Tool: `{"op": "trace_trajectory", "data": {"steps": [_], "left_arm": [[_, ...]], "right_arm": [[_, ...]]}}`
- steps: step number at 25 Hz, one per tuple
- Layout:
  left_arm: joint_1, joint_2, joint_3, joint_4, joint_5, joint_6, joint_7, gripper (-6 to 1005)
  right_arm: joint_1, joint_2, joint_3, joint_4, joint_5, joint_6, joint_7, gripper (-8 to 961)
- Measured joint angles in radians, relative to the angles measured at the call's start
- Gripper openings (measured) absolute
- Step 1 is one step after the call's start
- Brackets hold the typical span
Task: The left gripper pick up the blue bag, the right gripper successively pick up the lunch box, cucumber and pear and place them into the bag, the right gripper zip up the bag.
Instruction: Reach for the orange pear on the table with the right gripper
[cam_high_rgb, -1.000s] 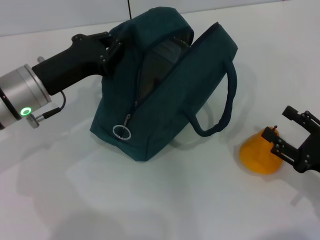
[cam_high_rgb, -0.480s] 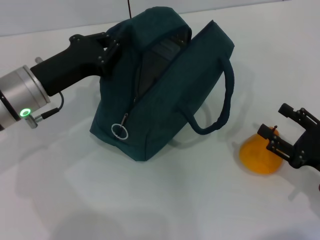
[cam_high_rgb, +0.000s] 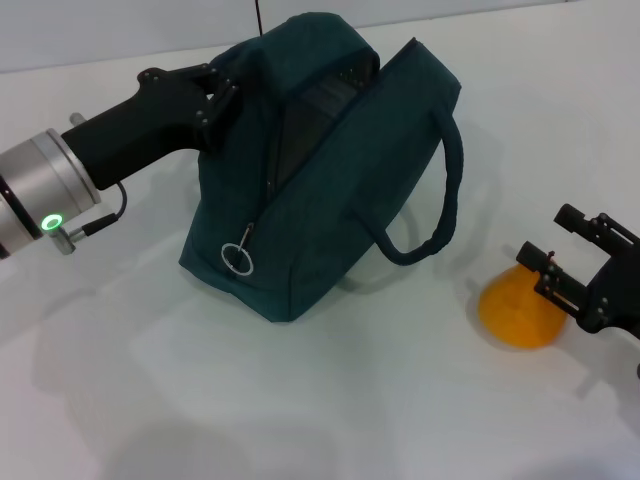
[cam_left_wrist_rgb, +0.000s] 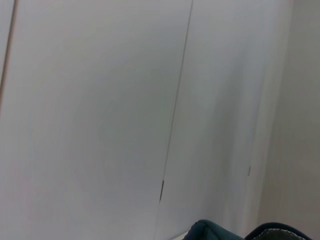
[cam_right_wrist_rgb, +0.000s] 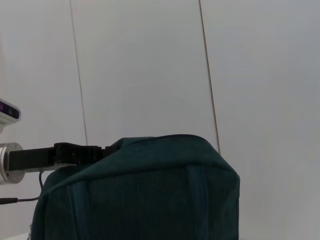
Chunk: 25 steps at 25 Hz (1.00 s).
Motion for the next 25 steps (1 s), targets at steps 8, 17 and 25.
{"op": "trace_trajectory", "data": {"steps": [8,17,25], "left_arm": [[0.000,0.000,-0.001,0.000,0.000,-0.003,0.000,48],[0.003,0.000,0.001,0.000,-0.010,-0.002,0.011,47],[0.003,0.000,0.004,0.000,-0.022,0.008,0.013,47]], "right_arm": [[0.000,0.000,0.000,-0.001,0.005,-0.003,-0.027,653],[0.000,0.000,-0.011,0.002,0.000,-0.003,-0.028,597],[0.000,0.000,-0.007,0.010,0.000,-0.007,-0.059,496]]}}
